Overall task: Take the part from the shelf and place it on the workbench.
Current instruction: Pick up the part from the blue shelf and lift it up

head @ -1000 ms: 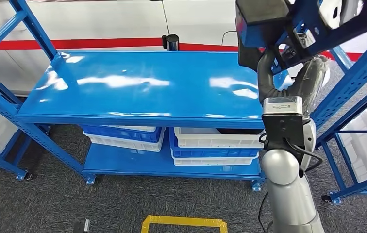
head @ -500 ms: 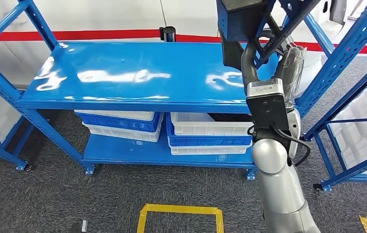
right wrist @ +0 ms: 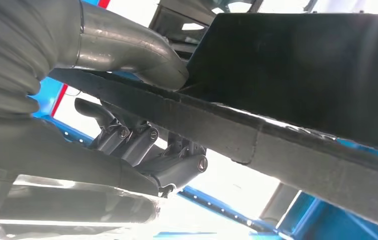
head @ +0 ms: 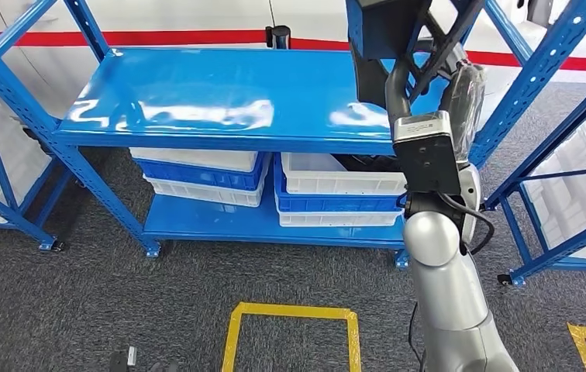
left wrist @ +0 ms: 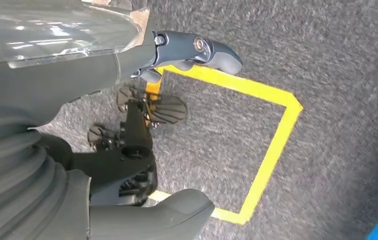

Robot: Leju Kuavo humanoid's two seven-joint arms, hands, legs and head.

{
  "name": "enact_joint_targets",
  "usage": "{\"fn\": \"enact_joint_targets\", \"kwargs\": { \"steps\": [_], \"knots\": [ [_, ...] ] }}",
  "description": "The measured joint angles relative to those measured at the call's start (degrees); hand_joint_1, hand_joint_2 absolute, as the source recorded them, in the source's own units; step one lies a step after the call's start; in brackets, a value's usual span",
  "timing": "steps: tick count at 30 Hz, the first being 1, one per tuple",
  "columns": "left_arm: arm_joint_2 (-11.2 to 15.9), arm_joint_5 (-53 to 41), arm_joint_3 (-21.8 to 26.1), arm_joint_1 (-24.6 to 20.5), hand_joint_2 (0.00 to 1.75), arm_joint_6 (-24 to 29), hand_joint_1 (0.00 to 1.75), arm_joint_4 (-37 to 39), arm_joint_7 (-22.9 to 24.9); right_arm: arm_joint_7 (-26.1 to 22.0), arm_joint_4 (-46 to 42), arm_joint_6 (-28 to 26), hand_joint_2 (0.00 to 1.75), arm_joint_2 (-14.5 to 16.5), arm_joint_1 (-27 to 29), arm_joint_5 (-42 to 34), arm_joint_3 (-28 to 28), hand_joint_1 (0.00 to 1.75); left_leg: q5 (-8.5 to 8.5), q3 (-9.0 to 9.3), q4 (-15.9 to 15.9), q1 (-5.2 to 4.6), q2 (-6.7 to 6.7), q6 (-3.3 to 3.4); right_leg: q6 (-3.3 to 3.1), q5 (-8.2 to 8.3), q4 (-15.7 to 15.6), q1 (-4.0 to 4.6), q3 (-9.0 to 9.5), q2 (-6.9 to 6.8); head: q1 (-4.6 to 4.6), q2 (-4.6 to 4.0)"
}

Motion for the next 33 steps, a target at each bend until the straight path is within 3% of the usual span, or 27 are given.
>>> {"fn": "enact_joint_targets", "kwargs": {
  "steps": [2, 3, 4, 6, 7, 8, 9, 10, 11, 13, 15, 18, 20, 22, 23, 24, 25, 27, 29, 31, 33],
  "knots": [
    [-0.1, -0.2, 0.1, 0.0, 1.75, -0.4, 0.00, 0.0, 0.2, -0.2, 0.6, 0.0, 1.75, 0.0, -0.2, -0.1, 0.0, 1.75, 0.68, -0.43, -0.1, 0.08, -0.13, -0.58, -0.90, 0.51, -0.6, -0.27, -0.52, -0.02, -0.07, 0.00],
    [-0.1, -0.3, 0.1, 0.0, 1.75, -0.6, 0.00, 0.0, 0.3, -0.2, 0.8, 0.0, 1.75, 0.0, -0.3, -0.2, 0.0, 1.75, -0.05, -0.84, 0.3, 0.17, -0.27, -0.90, -1.46, 1.04, -0.7, -0.56, -0.86, -0.06, -0.11, 0.00],
    [-0.2, -0.4, 0.1, 0.0, 1.75, -0.8, 0.00, 0.0, 0.4, -0.3, 1.1, 0.0, 1.75, 0.0, -0.4, -0.2, 0.0, 1.75, -1.88, -1.47, 1.8, 0.32, -0.41, -1.27, -2.03, 1.67, -0.7, -0.88, -1.28, -0.13, -0.29, 0.00],
    [-0.2, -0.4, 0.1, -0.1, 1.75, -0.9, 0.00, 0.0, 0.5, -0.3, 1.4, 0.1, 1.75, 0.0, -0.5, -0.3, 0.0, 1.75, -7.50, -3.35, 8.2, 0.73, -0.54, -2.04, -2.71, 2.93, -0.7, -1.02, -2.48, -0.19, -0.59, 0.00],
    [-0.3, -0.4, 0.1, -0.1, 1.75, -0.9, 0.00, 0.0, 0.5, -0.3, 1.6, 0.1, 1.75, 0.0, -0.5, -0.4, 0.0, 1.75, -9.77, -4.22, 12.3, 0.92, -0.55, -2.40, -2.78, 3.53, -0.6, -0.98, -3.19, -0.22, -0.70, 0.00],
    [-0.3, -0.4, 0.1, -0.1, 1.75, -0.9, 0.00, 0.0, 0.5, -0.3, 1.8, 0.1, 1.75, 0.0, -0.5, -0.5, 0.0, 1.75, -10.80, -4.63, 15.3, 1.10, -0.55, -2.67, -2.68, 4.05, -0.6, -0.96, -3.88, -0.22, -0.70, 0.00],
    [-0.3, -0.5, 0.1, -0.1, 1.75, -0.9, 0.00, 0.0, 0.5, -0.3, 2.0, 0.1, 1.75, 0.0, -0.5, -0.5, 0.0, 1.75, -10.57, -4.22, 16.6, 1.27, -0.54, -2.87, -2.53, 4.53, -0.5, -0.98, -4.57, -0.22, -0.73, 0.00],
    [-0.3, -0.7, 0.1, -0.1, 1.75, -0.9, 0.00, 0.0, 0.6, -0.3, 2.2, 0.1, 1.75, 0.0, -0.5, -0.6, 0.0, 1.75, -9.38, -2.75, 15.7, 1.44, -0.54, -2.99, -2.33, 4.98, -0.4, -1.03, -5.19, -0.20, -0.73, 0.00],
    [-0.3, -1.2, 0.1, -0.1, 1.75, -0.8, 0.00, 0.0, 0.9, -0.3, 2.3, 0.1, 1.75, 0.0, -0.6, -0.7, 0.0, 1.75, -7.90, -0.26, 12.7, 1.60, -0.54, -3.04, -2.05, 5.36, -0.3, -1.11, -5.74, -0.18, -0.74, 0.00],
    [-0.3, -2.4, -0.1, -0.4, 1.75, -0.6, 0.00, 0.0, 1.5, -0.4, 2.5, 0.1, 1.75, -0.1, -0.7, -0.9, -0.1, 1.75, -6.79, 5.40, 4.5, 1.65, -0.73, -2.94, -1.26, 6.08, -0.1, -1.13, -6.62, -0.17, -0.75, 0.00],
    [-0.3, -3.2, -0.4, -0.6, 1.75, -0.4, 0.00, 0.0, 1.9, -0.5, 2.7, 0.0, 1.75, -0.1, -0.8, -1.2, -0.1, 1.75, -7.29, 7.95, -0.1, 1.29, -0.98, -2.54, -0.30, 6.93, -0.1, -1.03, -7.18, -0.24, -0.69, 0.00],
    [-0.5, -2.6, -0.4, -0.8, 1.75, -0.8, 0.00, 0.0, 2.1, -0.9, 3.1, -0.1, 1.75, -0.5, -0.9, -1.8, -0.3, 1.75, -6.08, 7.32, -1.1, 0.96, -0.78, -0.77, 0.79, 7.37, -0.1, -0.92, -8.14, -0.22, -0.60, 0.00],
    [-0.7, -1.4, -0.3, -1.0, 1.75, -1.6, 0.00, -0.1, 1.9, -1.3, 3.6, -0.2, 1.75, -1.0, -0.8, -2.4, -0.5, 1.75, -4.90, 6.40, -1.6, 1.01, -0.45, 0.64, 0.39, 4.23, 3.9, -0.83, -10.05, -0.15, -0.28, 0.00],
    [-0.8, -0.9, -0.1, -1.0, 1.75, -2.1, 0.00, -0.2, 1.8, -1.6, 3.9, -0.2, 1.75, -1.5, -0.6, -2.7, -0.7, 1.75, -3.89, 5.05, -1.6, 0.79, -0.29, 1.26, -0.08, -0.25, 11.8, -0.84, -12.66, -0.11, 0.07, 0.00],
    [-0.9, -0.9, 0.0, -1.0, 1.75, -2.2, 0.00, -0.2, 1.8, -1.6, 4.1, -0.2, 1.75, -1.7, -0.4, -2.8, -0.8, 1.75, -3.39, 4.38, -1.5, 0.70, -0.24, 1.33, 0.04, -1.61, 15.2, -0.81, -13.49, -0.09, 0.15, 0.00],
    [-1.0, -0.8, 0.0, -1.0, 1.75, -2.3, 0.00, -0.2, 1.8, -1.7, 4.3, -0.2, 1.75, -1.9, -0.2, -2.9, -0.8, 1.75, -2.93, 3.74, -1.4, 0.62, -0.19, 1.32, 0.37, -1.98, 16.8, -0.78, -13.38, -0.09, 0.20, 0.00],
    [-1.1, -0.7, 0.0, -1.0, 1.75, -2.5, 0.00, -0.2, 1.8, -1.7, 4.5, -0.2, 1.75, -2.0, -0.1, -2.9, -0.9, 1.75, -2.52, 3.18, -1.4, 0.56, -0.17, 1.25, 0.81, -1.44, 16.2, -0.74, -12.13, -0.08, 0.27, 0.00],
    [-1.3, -0.3, 0.1, -1.1, 1.75, -3.2, 0.00, -0.2, 1.7, -1.9, 4.7, -0.2, 1.75, -2.2, 0.0, -3.0, -0.9, 1.75, -1.89, 2.31, -1.2, 0.48, -0.17, 0.99, 1.38, 0.84, 8.8, -0.74, -6.88, -0.09, 0.32, 0.00],
    [-1.6, 0.0, 0.3, -1.3, 1.75, -3.9, 0.00, -0.3, 1.4, -2.3, 4.8, -0.3, 1.75, -2.2, 0.0, -3.2, -1.0, 1.75, -1.23, 1.57, -0.9, 0.29, -0.18, 0.50, 1.18, 1.82, 1.0, -0.30, -2.14, -0.06, 0.33, 0.00],
    [-2.0, 0.1, 0.5, -1.7, 1.75, -4.3, 0.00, -0.3, 1.3, -2.6, 4.9, -0.4, 1.75, -2.3, 0.4, -3.2, -1.1, 1.75, -0.41, 1.10, -0.8, 0.13, -0.22, -0.04, 0.66, 1.83, -1.4, 0.18, -1.01, -0.02, 0.32, 0.00],
    [-2.4, 0.0, 0.5, -1.9, 1.75, -4.5, 0.00, -0.3, 1.4, -2.8, 4.9, -0.7, 1.75, -2.3, 1.2, -3.2, -1.3, 1.75, -0.45, 0.67, -0.7, 0.14, -0.42, -0.60, -0.19, 2.57, -1.5, -0.39, -1.72, -0.10, 0.36, 0.00]
  ]
}}
